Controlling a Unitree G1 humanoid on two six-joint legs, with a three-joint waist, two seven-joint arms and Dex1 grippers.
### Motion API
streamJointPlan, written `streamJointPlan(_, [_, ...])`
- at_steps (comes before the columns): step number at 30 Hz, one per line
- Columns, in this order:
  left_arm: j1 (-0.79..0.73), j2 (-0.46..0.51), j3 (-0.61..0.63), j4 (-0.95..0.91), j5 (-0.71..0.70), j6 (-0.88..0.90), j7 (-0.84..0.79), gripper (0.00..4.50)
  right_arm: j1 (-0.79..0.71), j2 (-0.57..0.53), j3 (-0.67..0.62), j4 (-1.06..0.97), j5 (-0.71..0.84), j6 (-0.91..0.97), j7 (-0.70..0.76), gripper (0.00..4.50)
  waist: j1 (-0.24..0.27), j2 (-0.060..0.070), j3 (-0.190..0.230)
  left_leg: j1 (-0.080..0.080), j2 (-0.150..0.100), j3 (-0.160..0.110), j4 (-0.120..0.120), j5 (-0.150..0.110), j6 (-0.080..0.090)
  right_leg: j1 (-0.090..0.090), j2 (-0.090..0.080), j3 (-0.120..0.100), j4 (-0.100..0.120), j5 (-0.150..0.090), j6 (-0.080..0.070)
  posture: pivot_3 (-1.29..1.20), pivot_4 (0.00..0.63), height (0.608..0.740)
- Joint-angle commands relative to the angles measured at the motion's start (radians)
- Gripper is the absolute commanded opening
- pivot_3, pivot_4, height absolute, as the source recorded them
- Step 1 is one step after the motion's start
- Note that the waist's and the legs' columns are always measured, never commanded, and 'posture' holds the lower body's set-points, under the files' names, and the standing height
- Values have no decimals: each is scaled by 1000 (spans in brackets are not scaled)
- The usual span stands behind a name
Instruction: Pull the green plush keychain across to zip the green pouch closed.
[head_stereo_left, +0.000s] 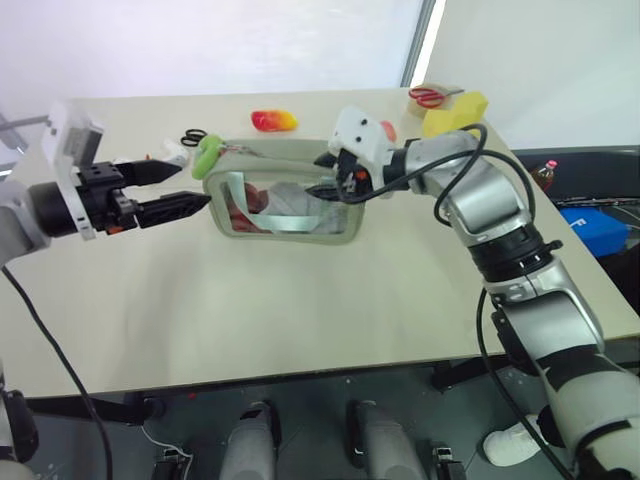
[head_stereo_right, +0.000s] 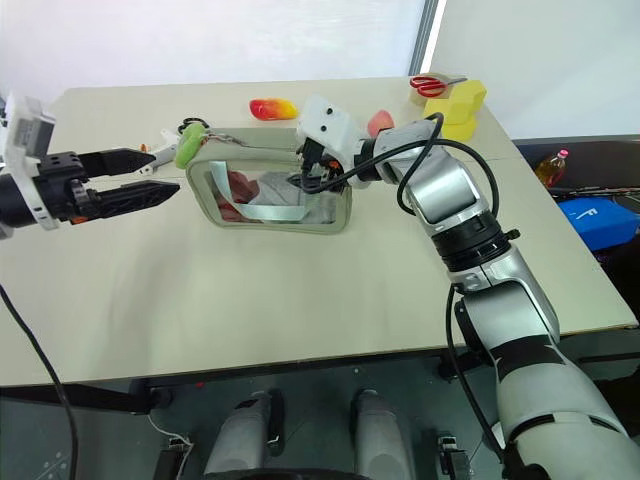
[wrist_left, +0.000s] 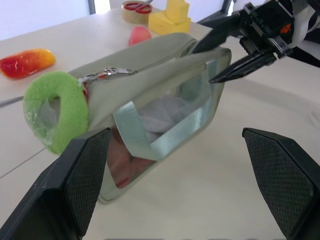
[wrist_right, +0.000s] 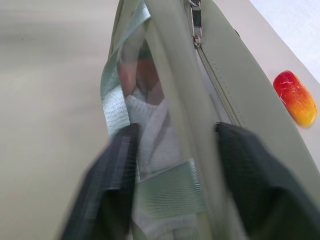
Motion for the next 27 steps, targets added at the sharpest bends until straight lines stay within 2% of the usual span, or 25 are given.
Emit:
streamJointPlan(1, [-29, 15, 17, -3, -12, -15, 11, 4500, -31, 13, -27, 7, -24, -33, -2, 687, 0, 0, 0, 0, 0, 0, 0, 0, 0, 0, 0, 0, 0, 0, 0, 0, 150, 740])
streamJointPlan(2, [-30, 14, 13, -3, -13, -18, 12, 4500, -32, 13, -25, 16, -36, -44, -6, 188, -1, 0, 0, 0, 0, 0, 0, 0, 0, 0, 0, 0, 0, 0, 0, 0, 150, 740])
streamJointPlan(8, [-45, 14, -7, 11, -10, -30, 11, 4500, -43, 27, -37, 54, -70, -84, -15, 188, -1, 0, 0, 0, 0, 0, 0, 0, 0, 0, 0, 0, 0, 0, 0, 0, 150, 740])
streamJointPlan(12, [-67, 24, -22, 44, 3, -41, -1, 4500, -41, -5, -26, 77, -93, -325, 80, 188, -1, 0, 0, 0, 0, 0, 0, -1, -2, 0, 0, 0, 0, 0, 0, 0, 150, 740])
streamJointPlan(17, [-77, 11, -46, 57, 17, -64, -4, 4500, -64, -7, -55, 210, -83, -456, 153, 188, 0, 0, 0, 0, 0, 0, 0, 0, 0, 0, 0, 0, -1, 0, 0, 0, 150, 740])
streamJointPlan(27, [-76, 14, -47, 56, 11, -68, 1, 4500, -60, 57, -99, 222, -56, -469, 170, 188, -3, 0, 0, 0, 0, 0, 0, 0, 0, 0, 0, 0, 0, 0, 0, 0, 150, 740])
